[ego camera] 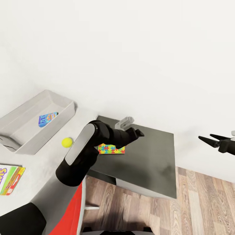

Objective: Put all the toys in the child's room - the three board games (two on the bed and one on the table), the two jigsaw puzzles on the table, and the tennis ball on the table - inside the toy box on the table in the child's room.

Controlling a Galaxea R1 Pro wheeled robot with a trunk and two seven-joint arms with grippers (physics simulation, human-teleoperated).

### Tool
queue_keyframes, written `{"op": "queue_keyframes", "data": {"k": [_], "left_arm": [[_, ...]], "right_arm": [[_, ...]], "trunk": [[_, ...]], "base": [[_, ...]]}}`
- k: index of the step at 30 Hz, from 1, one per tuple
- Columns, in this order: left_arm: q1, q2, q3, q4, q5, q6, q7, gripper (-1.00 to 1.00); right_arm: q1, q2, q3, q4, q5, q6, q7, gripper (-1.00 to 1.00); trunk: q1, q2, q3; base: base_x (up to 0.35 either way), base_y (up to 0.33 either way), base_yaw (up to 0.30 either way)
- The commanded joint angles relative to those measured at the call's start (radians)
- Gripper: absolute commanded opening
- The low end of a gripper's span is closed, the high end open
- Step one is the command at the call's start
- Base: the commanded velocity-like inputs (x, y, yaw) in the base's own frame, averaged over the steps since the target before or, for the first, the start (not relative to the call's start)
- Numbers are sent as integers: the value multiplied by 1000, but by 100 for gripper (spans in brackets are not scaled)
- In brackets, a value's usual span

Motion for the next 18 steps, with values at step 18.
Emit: {"op": "queue_keyframes", "data": {"k": [18], "left_arm": [[23, -1, -92, 0, 2, 4, 8, 100]], "right_arm": [[6, 12, 15, 0, 6, 16, 4, 100]], "trunk": [[0, -2, 27]], "base": [[-122, -103, -122]]}}
